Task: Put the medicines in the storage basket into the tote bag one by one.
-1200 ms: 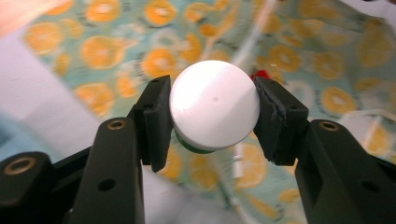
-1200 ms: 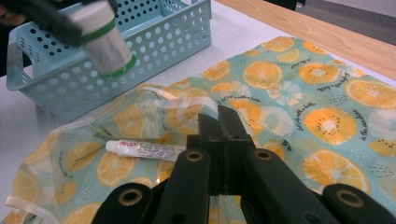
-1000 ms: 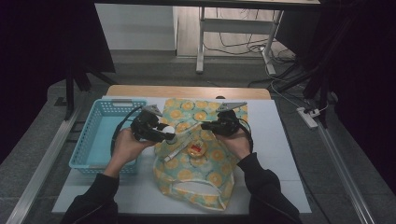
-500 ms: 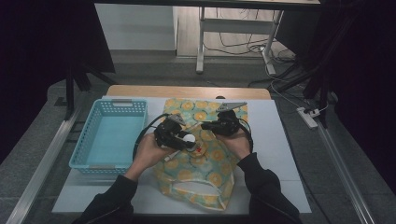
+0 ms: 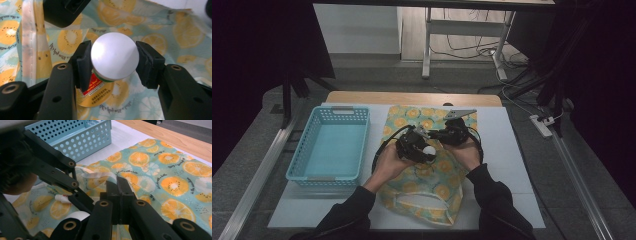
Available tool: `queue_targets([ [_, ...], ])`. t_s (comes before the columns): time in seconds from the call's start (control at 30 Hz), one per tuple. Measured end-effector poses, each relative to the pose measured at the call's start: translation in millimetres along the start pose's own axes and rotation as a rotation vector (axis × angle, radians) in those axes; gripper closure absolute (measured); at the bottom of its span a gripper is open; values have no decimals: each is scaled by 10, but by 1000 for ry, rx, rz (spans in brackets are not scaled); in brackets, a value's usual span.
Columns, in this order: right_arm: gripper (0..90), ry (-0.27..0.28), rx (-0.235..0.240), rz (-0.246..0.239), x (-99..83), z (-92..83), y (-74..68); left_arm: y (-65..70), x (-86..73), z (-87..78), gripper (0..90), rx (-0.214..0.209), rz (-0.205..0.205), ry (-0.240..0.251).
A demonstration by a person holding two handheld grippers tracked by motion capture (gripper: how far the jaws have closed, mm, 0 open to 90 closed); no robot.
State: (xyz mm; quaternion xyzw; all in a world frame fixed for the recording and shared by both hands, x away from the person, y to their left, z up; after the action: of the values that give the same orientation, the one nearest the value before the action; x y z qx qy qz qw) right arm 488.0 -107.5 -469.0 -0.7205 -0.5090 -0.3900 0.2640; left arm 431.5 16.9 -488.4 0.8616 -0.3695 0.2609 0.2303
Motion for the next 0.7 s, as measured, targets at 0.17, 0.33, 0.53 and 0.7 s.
queue_targets([
  [0.17, 900, 0, 1, 0, -3, 3, -1, -71, -20, 50, 499, 27, -16, -1],
  [0.33, 900, -3, 0, 3, -8, 10, -1, -144, -51, 116, 499, 46, -30, -10],
  [0.53, 900, -6, 1, 1, -13, 15, -1, -159, -43, 133, 493, 38, -42, -5],
  [0.7, 900, -6, 2, -2, -11, 16, -7, -156, -33, 109, 430, 51, -53, 10],
])
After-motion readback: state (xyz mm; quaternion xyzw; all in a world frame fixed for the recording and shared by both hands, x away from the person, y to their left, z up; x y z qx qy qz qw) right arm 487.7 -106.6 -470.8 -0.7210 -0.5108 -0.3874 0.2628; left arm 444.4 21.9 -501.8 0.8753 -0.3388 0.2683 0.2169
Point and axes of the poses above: each handheld gripper's, and its own axes: z roughly forward along the jaws, x roughly out of its top, y roughly to its right, the point moved 4 cm from there along z, roughly forward along the jaws, and after that the axes turned 11 degrees about -z, right-handed, at the moved point
